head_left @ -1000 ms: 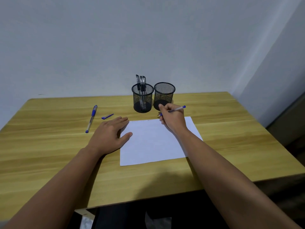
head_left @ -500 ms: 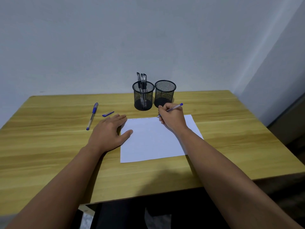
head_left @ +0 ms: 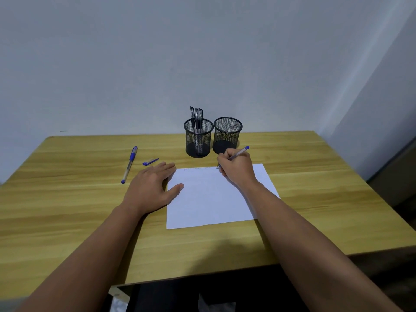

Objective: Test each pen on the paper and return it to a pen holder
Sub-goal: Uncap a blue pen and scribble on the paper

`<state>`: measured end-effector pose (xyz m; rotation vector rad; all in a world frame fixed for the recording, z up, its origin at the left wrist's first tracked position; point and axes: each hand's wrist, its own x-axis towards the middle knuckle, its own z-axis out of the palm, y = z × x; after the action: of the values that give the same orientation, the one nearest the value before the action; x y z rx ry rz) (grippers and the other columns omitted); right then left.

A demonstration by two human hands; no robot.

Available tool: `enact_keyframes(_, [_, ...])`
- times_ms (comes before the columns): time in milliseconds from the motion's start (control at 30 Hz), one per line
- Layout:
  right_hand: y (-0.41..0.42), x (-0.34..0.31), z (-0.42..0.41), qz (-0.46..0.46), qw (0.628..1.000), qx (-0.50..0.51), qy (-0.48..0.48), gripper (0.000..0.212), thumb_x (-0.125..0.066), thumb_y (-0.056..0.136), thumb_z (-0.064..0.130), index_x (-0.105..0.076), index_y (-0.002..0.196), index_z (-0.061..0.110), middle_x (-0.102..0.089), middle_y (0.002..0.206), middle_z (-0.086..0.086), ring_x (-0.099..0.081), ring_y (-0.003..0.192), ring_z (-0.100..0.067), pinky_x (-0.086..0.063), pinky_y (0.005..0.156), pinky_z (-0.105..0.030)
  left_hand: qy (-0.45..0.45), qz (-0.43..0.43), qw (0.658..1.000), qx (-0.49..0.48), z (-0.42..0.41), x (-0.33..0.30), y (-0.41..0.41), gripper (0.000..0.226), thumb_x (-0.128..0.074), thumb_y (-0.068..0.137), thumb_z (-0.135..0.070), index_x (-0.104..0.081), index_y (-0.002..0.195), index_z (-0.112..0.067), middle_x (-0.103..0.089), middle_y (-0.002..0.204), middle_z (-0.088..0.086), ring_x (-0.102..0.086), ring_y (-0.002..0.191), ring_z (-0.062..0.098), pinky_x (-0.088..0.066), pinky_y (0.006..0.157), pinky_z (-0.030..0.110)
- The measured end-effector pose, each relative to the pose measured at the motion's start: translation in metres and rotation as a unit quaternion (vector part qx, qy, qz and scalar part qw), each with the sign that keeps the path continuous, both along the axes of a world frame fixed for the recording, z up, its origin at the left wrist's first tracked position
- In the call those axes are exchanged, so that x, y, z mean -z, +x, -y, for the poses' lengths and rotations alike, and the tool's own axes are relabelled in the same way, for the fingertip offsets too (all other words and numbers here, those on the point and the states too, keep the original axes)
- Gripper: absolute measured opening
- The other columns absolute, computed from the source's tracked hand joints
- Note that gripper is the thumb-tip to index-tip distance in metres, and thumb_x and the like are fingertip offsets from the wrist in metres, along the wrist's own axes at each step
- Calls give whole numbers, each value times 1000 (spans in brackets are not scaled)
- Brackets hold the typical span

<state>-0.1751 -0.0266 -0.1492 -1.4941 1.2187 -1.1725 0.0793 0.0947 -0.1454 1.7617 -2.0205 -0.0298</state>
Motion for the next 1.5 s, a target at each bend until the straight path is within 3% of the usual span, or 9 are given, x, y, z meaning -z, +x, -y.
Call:
enact_keyframes(100, [0, 0, 0, 14, 1000, -1, 9, 42, -67, 99, 9, -45, 69, -9, -49, 59, -18, -59, 51, -26, -45, 47, -30, 0, -2, 1000, 0, 0, 0, 0, 70, -54, 86, -65, -61, 141, -21, -55, 149, -9, -43, 145, 13, -42, 113, 43])
enact_keyframes(833, [0, 1, 0, -7, 1000, 18, -2, 43, -64, 98, 8, -38, 68, -9, -42, 57, -16, -55, 52, -31, -42, 48, -33, 0, 3, 1000, 2, 0, 0, 0, 71, -54, 86, -66, -60, 142, -22, -55, 149, -9, -42, 145, 13, -42, 114, 42])
enact_keyframes(1033, [0, 2, 1, -33, 999, 25, -29, 45, -63, 96, 18, -37, 67, -5, -41, 64, -35, -50, 52, -29, -42, 51, -36, -1, 0, 1000, 2, 0, 0, 0, 71, -53, 86, -66, -61, 141, -22, -55, 149, -9, -43, 145, 13, -42, 114, 41])
enact_keyframes(1500, [0, -8, -6, -64, 995, 45, -55, 41, -59, 88, 20, -31, 62, 5, -30, 59, -19, -37, 56, -23, -34, 53, -35, -9, -9, 1000, 5, 1, 3, 1, 70, -54, 85, -65, -63, 138, -20, -56, 148, -7, -44, 144, 14, -43, 113, 43])
